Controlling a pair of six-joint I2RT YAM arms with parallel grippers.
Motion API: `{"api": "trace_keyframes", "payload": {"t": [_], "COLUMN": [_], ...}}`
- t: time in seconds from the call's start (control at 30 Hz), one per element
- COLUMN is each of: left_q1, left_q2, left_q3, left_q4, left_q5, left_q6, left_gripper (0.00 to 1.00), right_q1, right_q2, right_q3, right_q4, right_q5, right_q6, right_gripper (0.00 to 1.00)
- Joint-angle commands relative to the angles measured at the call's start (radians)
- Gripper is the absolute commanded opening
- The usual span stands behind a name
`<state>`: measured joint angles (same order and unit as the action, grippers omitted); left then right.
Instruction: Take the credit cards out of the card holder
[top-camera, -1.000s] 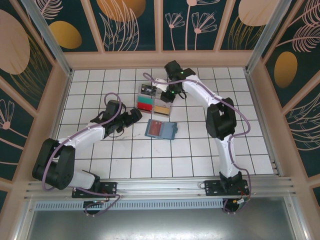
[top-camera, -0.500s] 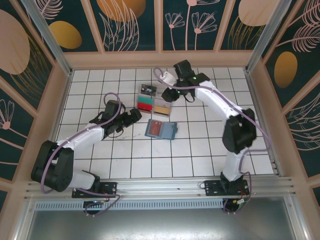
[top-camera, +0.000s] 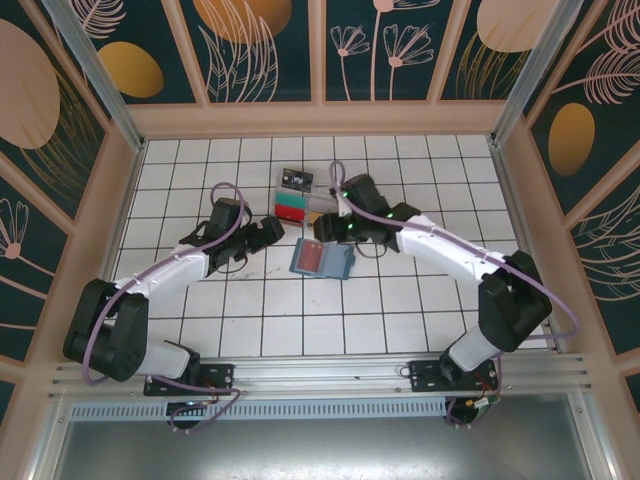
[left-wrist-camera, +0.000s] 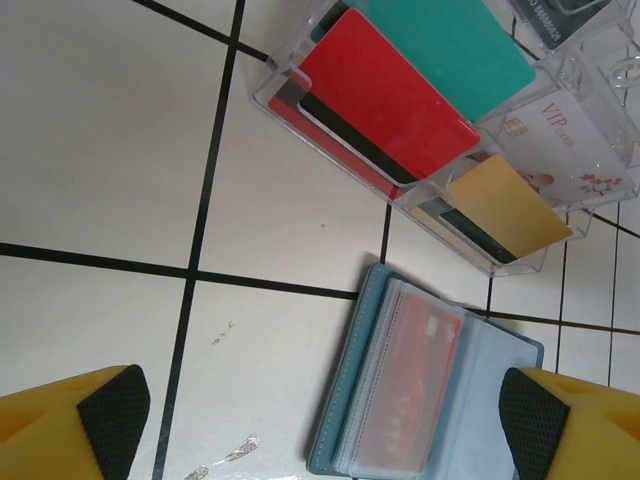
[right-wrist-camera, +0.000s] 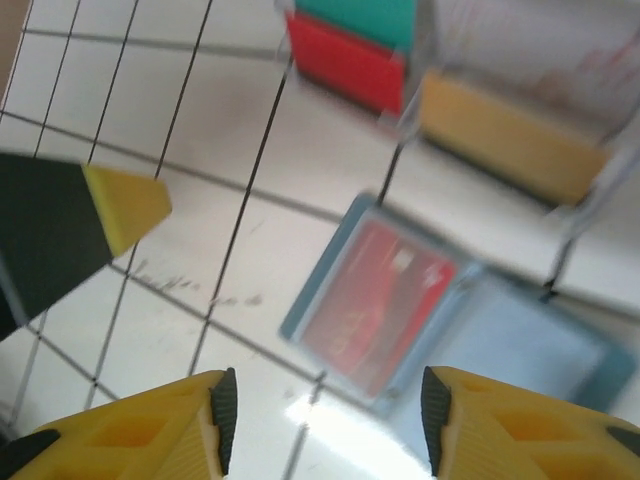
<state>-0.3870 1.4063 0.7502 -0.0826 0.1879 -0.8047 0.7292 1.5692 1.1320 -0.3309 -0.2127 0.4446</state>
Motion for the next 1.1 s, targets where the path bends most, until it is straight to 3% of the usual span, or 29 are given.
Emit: {"api": "trace_keyframes", "payload": {"t": [0.0, 0.27, 0.53, 0.8, 1.07], "left_q1": [0.002, -0.008, -0.069, -0.148, -0.153], "left_q2": [0.016, 0.054, 0.098, 0.197, 0.282], "left_q3": [0.02, 0.017, 0.026, 0.058, 0.11], "left_q4": [0.007, 0.046, 0.089, 0.172, 0.111], "left_q5": [0.017, 0.086, 0.193, 0.183, 0.17], "left_q6": [-0.002, -0.036, -0.064, -0.149, -0.11], "left_gripper": [0.89, 0.74, 0.6, 0.43, 0.41], "right_q1": [0.026, 0.014, -0.037, -0.059, -0.067], "right_q2": [0.043, 0.139, 0.143, 0.177, 0.201], "right_q3": [-0.067, -0.102, -0.157, -0.165, -0.178], "right_q4": [0.079, 0.086, 0.073, 0.076, 0.085], "right_q5": [-0.041, -0.055, 0.011, 0.026, 0.026], "right_q6": [0.222, 0.209, 0.212, 0.181, 0.172], "right_gripper": [0.53, 0.5, 0.5, 0.49, 0.48]}}
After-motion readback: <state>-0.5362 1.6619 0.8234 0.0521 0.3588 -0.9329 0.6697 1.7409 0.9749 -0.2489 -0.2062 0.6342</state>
